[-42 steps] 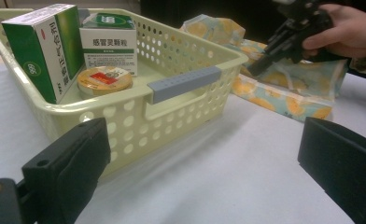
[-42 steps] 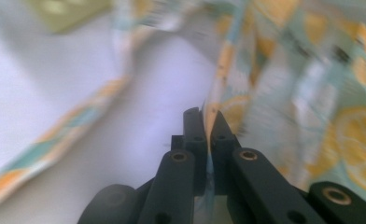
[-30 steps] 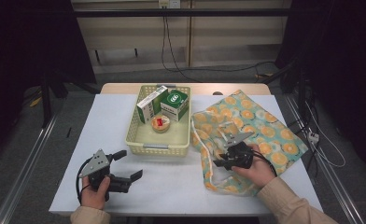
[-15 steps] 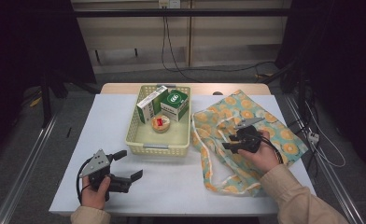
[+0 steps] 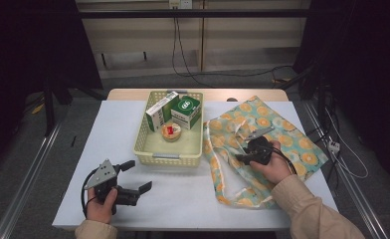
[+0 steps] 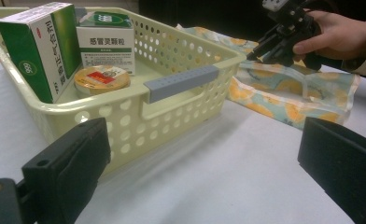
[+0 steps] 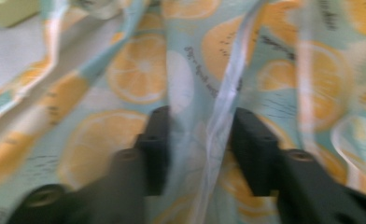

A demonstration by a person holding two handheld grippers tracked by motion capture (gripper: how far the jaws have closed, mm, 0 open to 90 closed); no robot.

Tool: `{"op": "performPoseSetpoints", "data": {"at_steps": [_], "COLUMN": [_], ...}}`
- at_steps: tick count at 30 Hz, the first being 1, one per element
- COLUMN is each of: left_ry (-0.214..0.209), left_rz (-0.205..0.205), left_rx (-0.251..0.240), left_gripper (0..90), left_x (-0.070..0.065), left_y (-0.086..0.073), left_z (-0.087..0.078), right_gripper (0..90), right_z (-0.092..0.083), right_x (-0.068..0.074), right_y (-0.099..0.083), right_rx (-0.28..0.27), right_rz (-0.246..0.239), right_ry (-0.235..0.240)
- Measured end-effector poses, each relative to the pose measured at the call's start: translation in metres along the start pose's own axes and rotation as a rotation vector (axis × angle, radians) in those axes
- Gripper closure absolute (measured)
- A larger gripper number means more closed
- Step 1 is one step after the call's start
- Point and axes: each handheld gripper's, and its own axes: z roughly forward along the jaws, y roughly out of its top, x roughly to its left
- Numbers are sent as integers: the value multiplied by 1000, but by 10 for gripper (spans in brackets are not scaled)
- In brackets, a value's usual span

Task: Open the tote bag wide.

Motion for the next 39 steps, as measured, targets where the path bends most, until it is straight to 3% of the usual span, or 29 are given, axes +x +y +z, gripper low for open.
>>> {"op": "performPoseSetpoints", "data": {"at_steps": [3, 5, 9, 13, 16, 21, 23, 24, 26, 27, 29, 31, 33, 35, 39], "left_ry": [-2, 0, -3, -6, -4, 2, 1, 0, -4, -3, -5, -5, -5, -4, -17], "left_rz": [-5, -9, -6, -6, -8, -11, -11, -8, -5, -7, -9, -7, -8, -10, -10], "left_rx": [-1, 0, 3, 2, 2, -1, 0, 2, 1, 1, 2, 3, 3, 3, -7], "left_gripper": [22, 22, 22, 22, 22, 22, 22, 22, 22, 22, 22, 22, 22, 22, 22], "left_x": [0, 0, 0, -1, 0, 1, 1, 0, 0, 0, -1, -1, -1, -1, -2], "left_y": [0, -1, 0, 0, -1, -1, -1, -1, -1, -1, -1, -1, 0, 0, 3], "left_z": [0, 0, 2, 2, 2, 0, 0, 0, 0, 1, 1, 2, 2, 2, 3], "right_gripper": [785, 833, 849, 806, 671, 383, 287, 265, 272, 312, 512, 622, 802, 860, 886], "right_z": [-5, -11, -23, -22, -12, -4, 0, 3, 3, 3, 1, 1, 0, -1, -15], "right_x": [-7, -12, -21, -30, -34, -29, -25, -23, -22, -23, -25, -29, -34, -41, -47], "right_y": [1, 3, 10, 11, 6, 1, -1, -1, -3, -3, -3, -2, 0, 0, 7], "right_rx": [-10, -28, -47, -47, -28, -58, -13, 10, 2, 5, -11, -14, -6, -3, -23], "right_rz": [6, 28, 27, 38, 56, 77, 66, 54, 56, 61, 57, 60, 57, 101, 100], "right_ry": [-11, 10, -31, -95, -114, -92, -83, -81, -82, -73, -58, -57, -50, -15, -12]}}
